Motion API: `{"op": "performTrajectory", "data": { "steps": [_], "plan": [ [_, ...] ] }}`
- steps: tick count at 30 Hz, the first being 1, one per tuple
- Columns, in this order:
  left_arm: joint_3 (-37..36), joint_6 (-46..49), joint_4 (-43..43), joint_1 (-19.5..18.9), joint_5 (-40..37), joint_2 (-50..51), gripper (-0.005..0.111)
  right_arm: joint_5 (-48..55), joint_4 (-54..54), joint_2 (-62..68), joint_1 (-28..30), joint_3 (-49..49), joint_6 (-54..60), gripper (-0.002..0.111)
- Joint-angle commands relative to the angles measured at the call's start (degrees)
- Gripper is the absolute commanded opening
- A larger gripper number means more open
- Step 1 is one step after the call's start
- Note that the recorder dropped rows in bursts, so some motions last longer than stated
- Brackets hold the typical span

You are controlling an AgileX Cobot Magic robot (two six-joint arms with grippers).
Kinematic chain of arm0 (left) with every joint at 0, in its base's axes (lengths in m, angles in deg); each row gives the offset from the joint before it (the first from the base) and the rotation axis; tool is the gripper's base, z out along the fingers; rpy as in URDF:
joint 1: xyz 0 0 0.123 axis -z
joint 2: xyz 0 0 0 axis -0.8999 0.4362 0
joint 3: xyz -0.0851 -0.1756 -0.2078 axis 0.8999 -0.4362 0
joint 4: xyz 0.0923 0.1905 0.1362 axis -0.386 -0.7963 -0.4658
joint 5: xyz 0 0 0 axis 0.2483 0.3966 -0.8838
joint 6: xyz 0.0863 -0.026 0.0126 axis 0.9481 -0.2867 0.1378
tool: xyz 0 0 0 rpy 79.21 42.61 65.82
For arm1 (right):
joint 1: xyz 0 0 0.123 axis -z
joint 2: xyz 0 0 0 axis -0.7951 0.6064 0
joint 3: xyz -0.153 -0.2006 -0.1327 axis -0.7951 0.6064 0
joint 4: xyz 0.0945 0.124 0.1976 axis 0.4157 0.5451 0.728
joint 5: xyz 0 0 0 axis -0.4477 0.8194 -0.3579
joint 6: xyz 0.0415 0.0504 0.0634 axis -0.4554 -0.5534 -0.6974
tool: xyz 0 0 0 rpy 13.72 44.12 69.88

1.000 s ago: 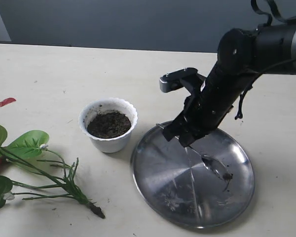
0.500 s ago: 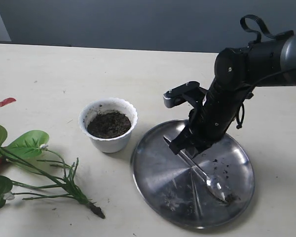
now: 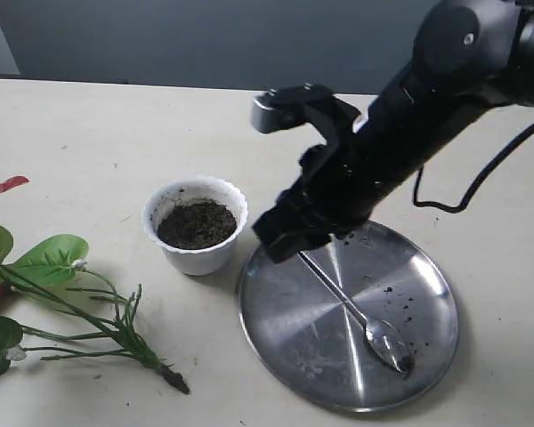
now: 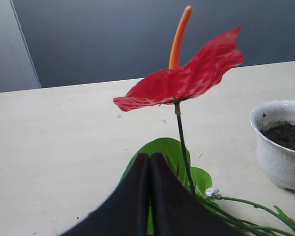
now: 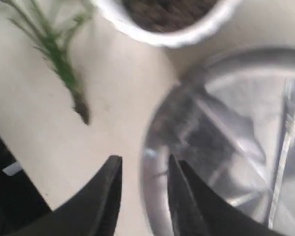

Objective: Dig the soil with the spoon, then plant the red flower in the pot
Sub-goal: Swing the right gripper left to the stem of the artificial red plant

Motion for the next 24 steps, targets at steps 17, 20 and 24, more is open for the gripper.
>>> {"op": "performTrajectory", "data": {
  "steps": [17, 20, 24],
  "plan": [
    [0.13, -0.25, -0.02, 0.31, 0.54, -0.07, 0.001, 3.98, -12.81, 30.43, -23.7, -38.96, 0.52, 0.046],
    [0.13, -0.25, -0.02, 0.31, 0.54, -0.07, 0.001, 3.27, -12.81, 31.92, -23.7, -40.84, 0.39, 0.046],
    [0.13, -0.25, -0.02, 0.31, 0.54, -0.07, 0.001, 2.46, -12.94, 32.84, -23.83, -40.85, 0.39, 0.046]
  ]
}}
